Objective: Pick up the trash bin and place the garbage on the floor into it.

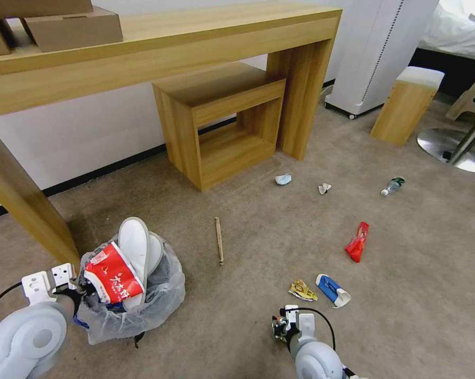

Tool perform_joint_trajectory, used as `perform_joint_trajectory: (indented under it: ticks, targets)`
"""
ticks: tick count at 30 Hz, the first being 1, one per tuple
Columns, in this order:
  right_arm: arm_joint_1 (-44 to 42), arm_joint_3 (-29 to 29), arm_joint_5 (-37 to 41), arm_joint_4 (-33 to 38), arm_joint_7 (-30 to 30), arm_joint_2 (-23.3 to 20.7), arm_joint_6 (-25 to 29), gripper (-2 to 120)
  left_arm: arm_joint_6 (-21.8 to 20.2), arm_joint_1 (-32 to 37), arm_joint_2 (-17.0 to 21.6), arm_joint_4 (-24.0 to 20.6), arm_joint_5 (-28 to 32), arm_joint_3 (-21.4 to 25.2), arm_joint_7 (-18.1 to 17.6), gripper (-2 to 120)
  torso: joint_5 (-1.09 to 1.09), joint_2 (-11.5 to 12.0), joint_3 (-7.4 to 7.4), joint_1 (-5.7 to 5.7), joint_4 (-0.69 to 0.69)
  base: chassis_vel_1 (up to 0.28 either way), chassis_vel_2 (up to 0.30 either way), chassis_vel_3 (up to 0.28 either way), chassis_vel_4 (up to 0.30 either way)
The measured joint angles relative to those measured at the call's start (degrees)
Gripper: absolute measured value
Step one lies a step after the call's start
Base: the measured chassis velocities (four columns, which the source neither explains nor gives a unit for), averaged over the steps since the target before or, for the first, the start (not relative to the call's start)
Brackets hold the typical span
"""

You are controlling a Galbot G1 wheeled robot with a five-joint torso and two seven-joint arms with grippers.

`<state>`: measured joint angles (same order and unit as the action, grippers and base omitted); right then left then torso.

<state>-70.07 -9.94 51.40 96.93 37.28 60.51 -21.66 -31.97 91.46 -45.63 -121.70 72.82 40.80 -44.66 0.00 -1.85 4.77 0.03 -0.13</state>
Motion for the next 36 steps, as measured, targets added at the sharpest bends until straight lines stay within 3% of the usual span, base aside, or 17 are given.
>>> perform_joint_trajectory:
  ticks: [12, 36]
  targets:
    - [-0.7, -0.1, 1.1, -1.4, 2.5, 0.6, -1.5, 98, -0.4, -0.1, 0.1, 0.7, 0.0, -0.5, 0.0, 0, 0.0, 0.0, 0.0, 0.0, 0.0, 0.0, 0.0, 0.0, 0.0]
    - [0.6, -0.5, -1.7, -7.2, 1.7, 3.6, 0.5, 100, 0.1, -0.7, 0.0, 1.4, -1.1, -1.4, 0.6, 0, 0.0, 0.0, 0.0, 0.0, 0.0, 0.0, 0.0, 0.0, 0.0]
